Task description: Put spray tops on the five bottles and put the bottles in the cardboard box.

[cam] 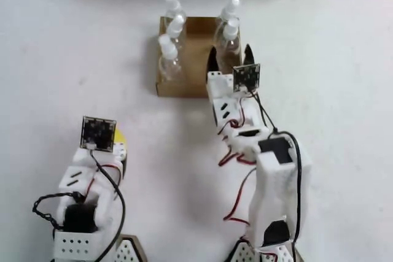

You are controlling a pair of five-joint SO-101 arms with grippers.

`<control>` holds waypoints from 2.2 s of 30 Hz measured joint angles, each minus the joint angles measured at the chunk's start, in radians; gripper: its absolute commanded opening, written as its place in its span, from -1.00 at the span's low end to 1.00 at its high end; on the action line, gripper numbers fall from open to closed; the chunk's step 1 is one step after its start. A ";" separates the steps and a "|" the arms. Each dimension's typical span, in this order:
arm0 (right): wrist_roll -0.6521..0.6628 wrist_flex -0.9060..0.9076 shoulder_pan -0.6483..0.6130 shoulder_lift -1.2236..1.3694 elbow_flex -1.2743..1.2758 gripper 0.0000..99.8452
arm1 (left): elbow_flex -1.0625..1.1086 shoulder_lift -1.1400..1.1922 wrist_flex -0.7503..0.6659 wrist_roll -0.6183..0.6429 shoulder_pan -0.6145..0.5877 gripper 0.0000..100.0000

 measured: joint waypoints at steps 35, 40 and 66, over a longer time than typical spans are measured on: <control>0.000 0.068 0.204 -1.066 0.898 -0.97 | 0.000 0.000 0.000 0.000 0.000 -0.96; 0.000 0.302 0.232 -1.249 0.902 -0.97 | 0.000 0.000 0.002 0.000 0.000 -0.96; -0.002 1.778 0.226 -2.243 0.910 -0.97 | 0.000 0.000 0.018 0.000 0.000 -0.95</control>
